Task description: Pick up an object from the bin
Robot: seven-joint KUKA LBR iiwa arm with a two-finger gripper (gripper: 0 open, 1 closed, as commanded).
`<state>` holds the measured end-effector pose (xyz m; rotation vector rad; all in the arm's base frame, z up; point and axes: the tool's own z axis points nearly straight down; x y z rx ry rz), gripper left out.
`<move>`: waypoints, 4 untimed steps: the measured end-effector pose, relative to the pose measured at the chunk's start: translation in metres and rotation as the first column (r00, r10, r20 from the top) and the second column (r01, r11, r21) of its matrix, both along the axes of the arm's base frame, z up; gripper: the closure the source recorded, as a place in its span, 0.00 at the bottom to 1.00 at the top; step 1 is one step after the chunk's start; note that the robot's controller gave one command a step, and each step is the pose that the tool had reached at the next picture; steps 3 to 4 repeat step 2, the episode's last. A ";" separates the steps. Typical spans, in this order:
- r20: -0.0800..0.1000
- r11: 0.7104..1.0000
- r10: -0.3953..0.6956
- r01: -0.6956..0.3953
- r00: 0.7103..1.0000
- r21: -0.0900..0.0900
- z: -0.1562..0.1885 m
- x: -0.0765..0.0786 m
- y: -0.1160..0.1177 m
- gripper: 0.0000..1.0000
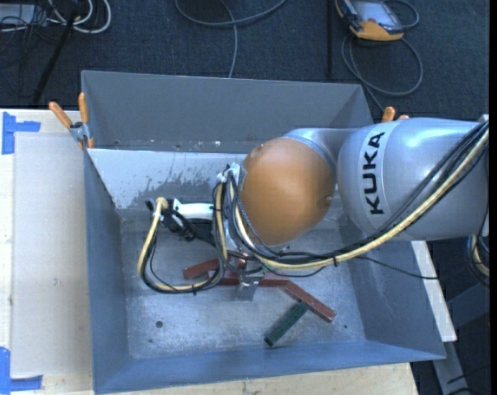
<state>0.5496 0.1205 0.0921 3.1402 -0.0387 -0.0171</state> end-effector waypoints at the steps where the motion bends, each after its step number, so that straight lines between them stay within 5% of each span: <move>1: 0.001 1.000 0.027 -0.027 1.000 -0.002 -0.024 -0.065 -0.008 1.00; 2: 0.013 0.999 0.036 -0.036 0.999 0.002 0.103 -0.062 -0.013 1.00; 4: 0.013 0.999 0.036 -0.036 0.999 0.002 0.103 -0.062 -0.013 1.00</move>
Offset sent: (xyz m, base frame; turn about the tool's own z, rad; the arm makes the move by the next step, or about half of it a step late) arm -0.0616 -0.0084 -0.0221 -0.0247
